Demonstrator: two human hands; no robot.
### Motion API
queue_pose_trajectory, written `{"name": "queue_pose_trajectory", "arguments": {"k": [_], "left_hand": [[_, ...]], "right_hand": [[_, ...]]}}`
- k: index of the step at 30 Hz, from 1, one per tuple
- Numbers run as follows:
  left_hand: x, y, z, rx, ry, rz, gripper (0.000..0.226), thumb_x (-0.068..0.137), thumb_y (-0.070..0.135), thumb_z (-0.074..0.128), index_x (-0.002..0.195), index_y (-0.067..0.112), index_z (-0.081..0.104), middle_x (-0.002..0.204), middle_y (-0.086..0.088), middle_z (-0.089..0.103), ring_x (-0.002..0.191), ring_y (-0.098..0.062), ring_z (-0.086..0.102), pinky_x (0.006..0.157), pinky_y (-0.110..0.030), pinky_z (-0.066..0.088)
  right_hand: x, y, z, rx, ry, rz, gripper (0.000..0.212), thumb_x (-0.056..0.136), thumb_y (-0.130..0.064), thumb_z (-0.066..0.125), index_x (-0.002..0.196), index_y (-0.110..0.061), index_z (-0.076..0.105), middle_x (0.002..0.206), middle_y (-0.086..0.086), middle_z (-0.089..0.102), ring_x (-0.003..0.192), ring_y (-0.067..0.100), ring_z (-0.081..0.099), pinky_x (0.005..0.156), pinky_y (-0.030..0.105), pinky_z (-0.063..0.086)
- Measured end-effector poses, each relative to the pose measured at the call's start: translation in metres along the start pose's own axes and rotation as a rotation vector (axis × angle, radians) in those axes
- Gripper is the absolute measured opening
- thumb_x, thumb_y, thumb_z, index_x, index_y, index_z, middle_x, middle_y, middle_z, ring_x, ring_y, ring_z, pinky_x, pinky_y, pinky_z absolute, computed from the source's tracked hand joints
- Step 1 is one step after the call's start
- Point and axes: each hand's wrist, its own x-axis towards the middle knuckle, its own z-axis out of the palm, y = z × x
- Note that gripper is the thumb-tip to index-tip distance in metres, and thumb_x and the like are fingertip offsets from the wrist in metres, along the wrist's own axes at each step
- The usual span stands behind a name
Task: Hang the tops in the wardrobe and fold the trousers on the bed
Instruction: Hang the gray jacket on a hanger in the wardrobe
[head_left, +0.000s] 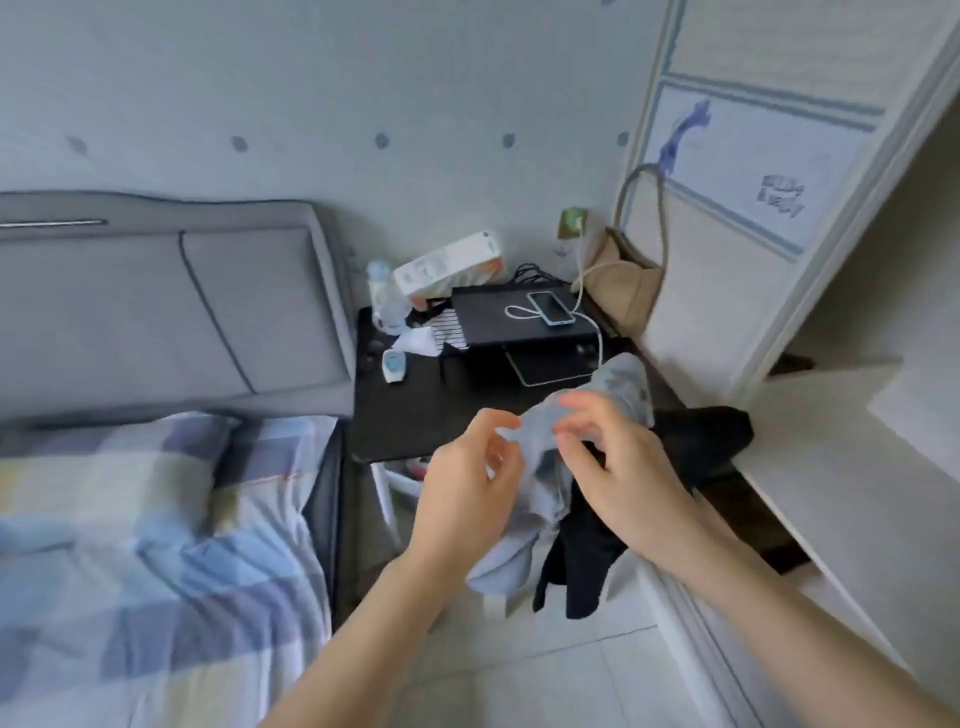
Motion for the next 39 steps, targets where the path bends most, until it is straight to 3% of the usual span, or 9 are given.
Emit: {"name": "queue_pose_trajectory", "arguments": {"k": [3, 6, 12, 15, 22, 25, 29, 34, 39], "left_hand": [[-0.053, -0.052, -0.058, 0.021, 0.111, -0.162, 0.012, 0.092, 0.026, 0.051, 0.098, 0.035, 0.057, 0.068, 0.002, 0.065, 0.061, -0.013, 0.057, 0.064, -0.039, 0.051], [-0.106, -0.095, -0.105, 0.099, 0.255, -0.333, 0.015, 0.093, 0.023, 0.053, 0.100, 0.036, 0.057, 0.072, 0.005, 0.066, 0.068, -0.010, 0.060, 0.069, -0.035, 0.050], [-0.223, -0.156, -0.174, 0.126, 0.584, -0.692, 0.022, 0.091, 0.016, 0.054, 0.100, 0.035, 0.057, 0.071, 0.003, 0.066, 0.070, -0.009, 0.062, 0.074, -0.036, 0.051], [-0.280, -0.166, -0.192, 0.147, 0.754, -0.856, 0.018, 0.093, 0.016, 0.054, 0.104, 0.030, 0.058, 0.073, 0.004, 0.066, 0.064, -0.009, 0.060, 0.070, -0.038, 0.052], [-0.410, -0.179, -0.184, 0.078, 1.173, -1.170, 0.015, 0.092, 0.017, 0.055, 0.099, 0.029, 0.058, 0.071, 0.004, 0.067, 0.070, -0.017, 0.065, 0.070, -0.043, 0.055], [-0.463, -0.182, -0.168, -0.063, 1.332, -1.282, 0.017, 0.089, 0.021, 0.055, 0.097, 0.035, 0.059, 0.072, 0.004, 0.069, 0.074, -0.019, 0.066, 0.072, -0.046, 0.057], [-0.536, -0.192, -0.148, -0.216, 1.526, -1.438, 0.015, 0.090, 0.009, 0.054, 0.096, 0.020, 0.062, 0.077, -0.004, 0.069, 0.075, -0.023, 0.067, 0.079, -0.046, 0.056], [-0.643, -0.227, -0.132, -0.368, 1.607, -1.650, 0.014, 0.089, 0.010, 0.057, 0.088, 0.024, 0.060, 0.092, -0.010, 0.070, 0.080, -0.028, 0.065, 0.086, -0.049, 0.054], [-0.732, -0.257, -0.161, -0.360, 1.667, -1.768, 0.009, 0.089, 0.013, 0.061, 0.098, 0.013, 0.062, 0.102, -0.011, 0.065, 0.094, -0.030, 0.060, 0.089, -0.043, 0.051]], "right_hand": [[-0.006, -0.044, 0.079, 0.062, -0.147, -0.040, 0.030, 0.095, -0.018, 0.054, 0.126, -0.017, 0.051, 0.102, -0.010, 0.064, 0.100, 0.007, 0.060, 0.085, 0.015, 0.044], [-0.015, -0.083, 0.151, 0.089, -0.294, -0.123, 0.030, 0.095, -0.019, 0.054, 0.124, -0.016, 0.053, 0.095, -0.010, 0.066, 0.101, 0.003, 0.058, 0.088, 0.020, 0.042], [-0.048, -0.150, 0.269, 0.141, -0.658, -0.280, 0.028, 0.096, -0.018, 0.054, 0.123, -0.016, 0.053, 0.097, -0.005, 0.065, 0.088, 0.001, 0.053, 0.072, -0.001, 0.032], [-0.071, -0.175, 0.315, 0.168, -0.864, -0.361, 0.030, 0.096, -0.018, 0.053, 0.126, -0.014, 0.052, 0.099, -0.005, 0.061, 0.096, 0.008, 0.056, 0.079, 0.012, 0.038], [-0.138, -0.209, 0.393, 0.155, -1.231, -0.550, 0.028, 0.097, -0.019, 0.050, 0.125, -0.015, 0.051, 0.094, -0.012, 0.057, 0.092, 0.015, 0.056, 0.084, 0.029, 0.045], [-0.175, -0.219, 0.419, 0.104, -1.359, -0.605, 0.028, 0.097, -0.020, 0.049, 0.125, -0.015, 0.051, 0.098, -0.004, 0.059, 0.089, 0.017, 0.058, 0.080, 0.031, 0.047], [-0.233, -0.234, 0.453, 0.043, -1.505, -0.688, 0.030, 0.097, -0.020, 0.049, 0.125, -0.012, 0.052, 0.098, 0.000, 0.060, 0.093, 0.020, 0.058, 0.083, 0.035, 0.047], [-0.316, -0.250, 0.503, -0.046, -1.640, -0.732, 0.029, 0.096, -0.024, 0.050, 0.123, -0.013, 0.053, 0.100, -0.004, 0.060, 0.092, 0.016, 0.057, 0.078, 0.029, 0.043], [-0.391, -0.261, 0.555, -0.147, -1.690, -0.777, 0.028, 0.097, -0.026, 0.048, 0.122, -0.013, 0.052, 0.092, -0.005, 0.059, 0.090, 0.015, 0.056, 0.073, 0.027, 0.039]]}}
